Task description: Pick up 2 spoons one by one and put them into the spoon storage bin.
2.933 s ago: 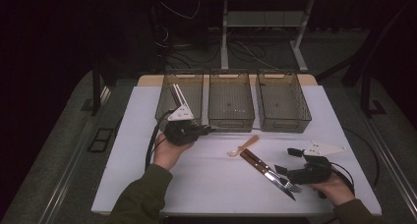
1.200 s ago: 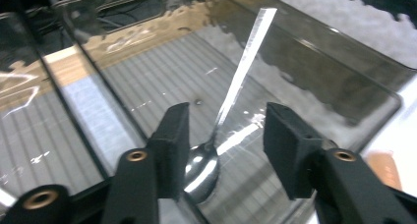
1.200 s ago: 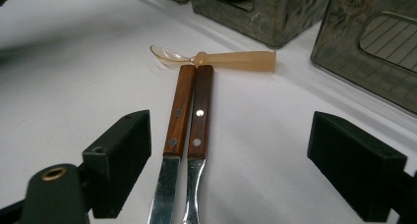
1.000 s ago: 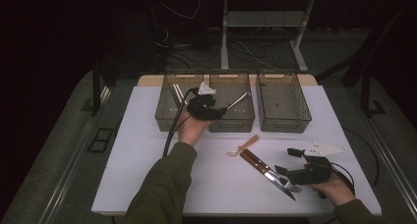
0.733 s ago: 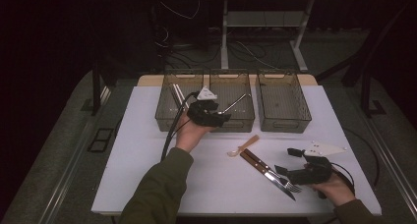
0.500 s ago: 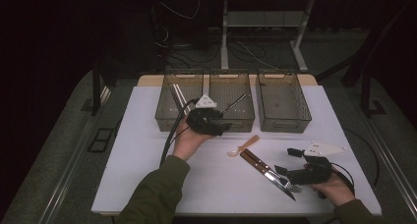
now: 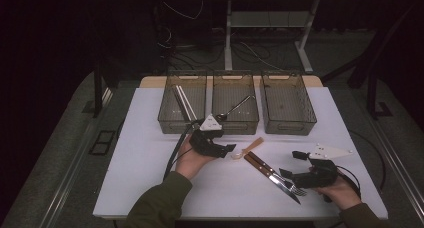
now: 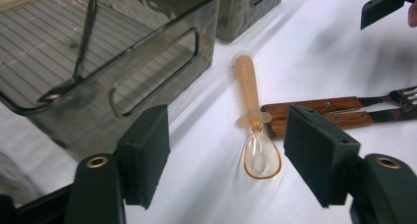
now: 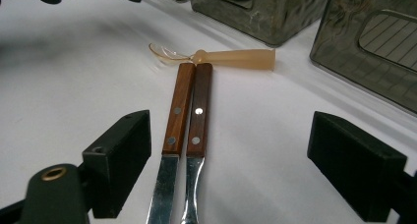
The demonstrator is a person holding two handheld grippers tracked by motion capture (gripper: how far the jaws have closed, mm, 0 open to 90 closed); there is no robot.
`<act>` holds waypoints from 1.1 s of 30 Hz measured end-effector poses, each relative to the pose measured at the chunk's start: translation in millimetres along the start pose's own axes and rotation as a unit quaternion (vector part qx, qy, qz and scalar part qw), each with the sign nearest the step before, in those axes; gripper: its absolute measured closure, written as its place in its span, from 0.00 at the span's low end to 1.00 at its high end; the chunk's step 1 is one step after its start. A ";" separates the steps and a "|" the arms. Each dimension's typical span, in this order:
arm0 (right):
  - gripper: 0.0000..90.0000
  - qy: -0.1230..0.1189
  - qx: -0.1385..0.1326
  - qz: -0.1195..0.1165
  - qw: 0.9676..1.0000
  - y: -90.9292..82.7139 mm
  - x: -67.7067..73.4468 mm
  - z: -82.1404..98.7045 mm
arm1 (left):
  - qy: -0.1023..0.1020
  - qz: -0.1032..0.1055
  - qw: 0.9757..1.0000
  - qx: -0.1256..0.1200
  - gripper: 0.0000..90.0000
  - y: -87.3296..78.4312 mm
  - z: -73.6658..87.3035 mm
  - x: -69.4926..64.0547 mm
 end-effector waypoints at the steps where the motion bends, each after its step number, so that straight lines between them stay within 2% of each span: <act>1: 0.18 0.000 0.000 -0.001 1.000 -0.2 -0.1 0.0 | -0.001 0.002 1.000 0.003 0.39 1.9 0.8 -0.3; 10: 0.19 -0.003 -0.001 0.001 1.000 0.1 0.5 -0.1 | 0.006 0.025 0.999 0.026 0.47 21.3 7.2 -8.5; 20: 0.18 -0.004 0.000 0.001 1.000 0.0 0.3 0.1 | 0.015 0.030 0.998 0.046 0.54 37.5 10.6 -16.5; 24: 0.18 -0.002 0.002 0.001 1.000 0.3 0.5 0.1 | 0.028 0.029 0.997 0.062 0.56 41.9 12.4 -16.9; 29: 0.19 -0.004 0.000 0.001 1.000 0.1 0.3 0.1 | 0.017 0.023 0.997 0.068 0.56 46.1 15.3 -17.3; 33: 0.19 -0.007 -0.001 0.000 1.000 -0.1 0.4 0.0 | 0.025 0.015 0.997 0.077 0.56 47.6 16.6 -17.6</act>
Point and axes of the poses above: each handheld gripper's, and its own axes: y roughly forward along the jaws, z roughly out of its underside, x roughly to its left, the point moved 3 cm from there along y, roughly forward along the jaws, and after that the axes turned 7 degrees about z, right-handed, at the moved point
